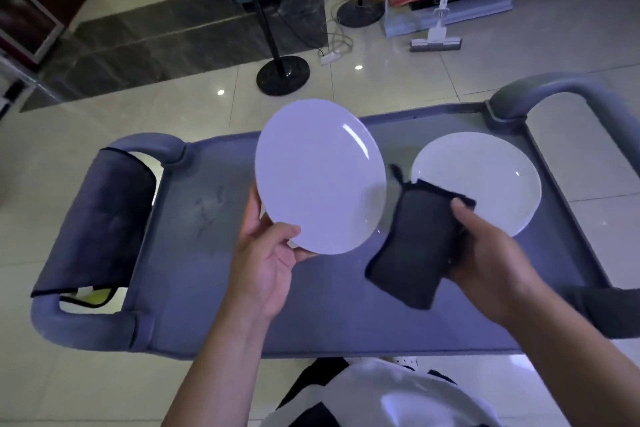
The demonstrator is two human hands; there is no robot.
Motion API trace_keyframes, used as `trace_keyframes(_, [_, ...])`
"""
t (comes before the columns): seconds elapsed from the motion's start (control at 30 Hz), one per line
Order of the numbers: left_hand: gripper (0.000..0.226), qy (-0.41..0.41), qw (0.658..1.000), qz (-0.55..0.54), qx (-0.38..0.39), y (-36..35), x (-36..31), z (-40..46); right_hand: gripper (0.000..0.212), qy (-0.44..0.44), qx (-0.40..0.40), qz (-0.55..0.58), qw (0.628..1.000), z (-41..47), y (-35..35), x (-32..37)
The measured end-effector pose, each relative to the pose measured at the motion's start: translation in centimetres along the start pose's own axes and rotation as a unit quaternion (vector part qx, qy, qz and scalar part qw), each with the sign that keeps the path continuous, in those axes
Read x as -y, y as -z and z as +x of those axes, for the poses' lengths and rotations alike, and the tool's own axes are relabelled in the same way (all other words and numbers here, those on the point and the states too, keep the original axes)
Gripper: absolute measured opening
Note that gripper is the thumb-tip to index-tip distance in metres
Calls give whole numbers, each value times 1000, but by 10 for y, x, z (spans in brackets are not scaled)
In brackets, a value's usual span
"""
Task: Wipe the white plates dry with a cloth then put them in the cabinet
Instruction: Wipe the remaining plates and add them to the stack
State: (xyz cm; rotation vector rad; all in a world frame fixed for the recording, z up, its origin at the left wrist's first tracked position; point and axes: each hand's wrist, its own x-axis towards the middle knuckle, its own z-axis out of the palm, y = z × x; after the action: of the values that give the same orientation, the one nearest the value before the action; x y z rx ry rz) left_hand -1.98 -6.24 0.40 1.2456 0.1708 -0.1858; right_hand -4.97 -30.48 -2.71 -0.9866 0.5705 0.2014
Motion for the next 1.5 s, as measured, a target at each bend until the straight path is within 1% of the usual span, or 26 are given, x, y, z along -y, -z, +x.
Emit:
trace_keyframes(0.07, [79,15,1000,2,24,4,1,0,19,42,-73,-56,995,0,-8,10])
trace_keyframes(0.13, [82,24,998,6,57,4,3,-1,23,92,-113,-131,981,-1,-29,24])
trace_keyframes(0.17, [82,27,997,16,77,2,4,-3,25,117,-116,-160,973,-2,-42,30])
trace_keyframes(0.3, [82,35,987,57,146,-3,1,-5,21,187,-67,-224,954,-6,-98,36])
trace_keyframes(0.37, [83,37,987,36,154,-1,-2,-2,32,220,-23,-282,933,-11,-125,24])
trace_keyframes(0.4, [83,31,987,23,157,2,-5,0,40,229,3,-308,924,-13,-135,14])
trace_keyframes(0.47, [82,10,987,9,162,12,-11,3,60,219,61,-340,913,-16,-149,-10])
trace_keyframes(0.5, [79,0,987,5,162,17,-14,4,64,199,93,-337,915,-19,-152,-20])
trace_keyframes(0.53, [77,-8,988,4,156,21,-15,5,65,174,117,-323,923,-22,-153,-27])
trace_keyframes(0.6, [75,-15,990,-6,140,29,-13,6,64,140,136,-303,933,-26,-151,-37])
trace_keyframes(0.67, [74,-13,990,-21,138,32,-9,6,53,155,132,-307,929,-31,-150,-43])
trace_keyframes(0.73, [72,3,988,-55,146,32,-5,4,43,216,112,-337,909,-36,-155,-46])
trace_keyframes(0.83, [73,21,977,-108,181,35,-1,-2,32,311,24,-427,849,-42,-164,-48])
trace_keyframes(0.87, [75,27,973,-122,195,36,-2,-4,30,321,-4,-439,839,-46,-166,-48])
trace_keyframes(0.93, [85,28,964,-138,224,39,-4,-9,36,330,-49,-471,817,-53,-168,-46])
trace_keyframes(0.97, [87,25,959,-149,239,39,-7,-11,42,339,-71,-500,794,-57,-169,-46])
trace_keyframes(1.03, [84,21,950,-175,257,37,-10,-16,51,351,-111,-540,757,-64,-170,-48])
trace_keyframes(1.07, [81,20,945,-187,269,35,-12,-18,51,349,-135,-540,754,-67,-172,-49])
trace_keyframes(1.13, [72,16,937,-198,287,32,-14,-24,50,345,-180,-514,764,-70,-172,-54])
trace_keyframes(1.2, [67,32,939,-189,284,29,-15,-28,47,332,-214,-490,777,-72,-172,-58])
trace_keyframes(1.27, [72,62,944,-161,282,28,-16,-26,38,319,-234,-448,802,-72,-170,-59])
trace_keyframes(1.3, [76,67,944,-132,295,27,-14,-25,32,314,-243,-411,821,-73,-167,-57])
trace_keyframes(1.37, [78,80,936,-56,339,27,-11,-20,26,298,-254,-277,877,-71,-154,-52])
trace_keyframes(1.43, [74,87,932,25,352,31,-8,-12,26,236,-269,-106,928,-73,-135,-46])
trace_keyframes(1.47, [72,78,939,57,330,36,-8,-7,26,202,-271,-39,940,-76,-126,-44])
trace_keyframes(1.5, [70,65,953,83,284,42,-6,1,28,175,-274,14,946,-80,-115,-45])
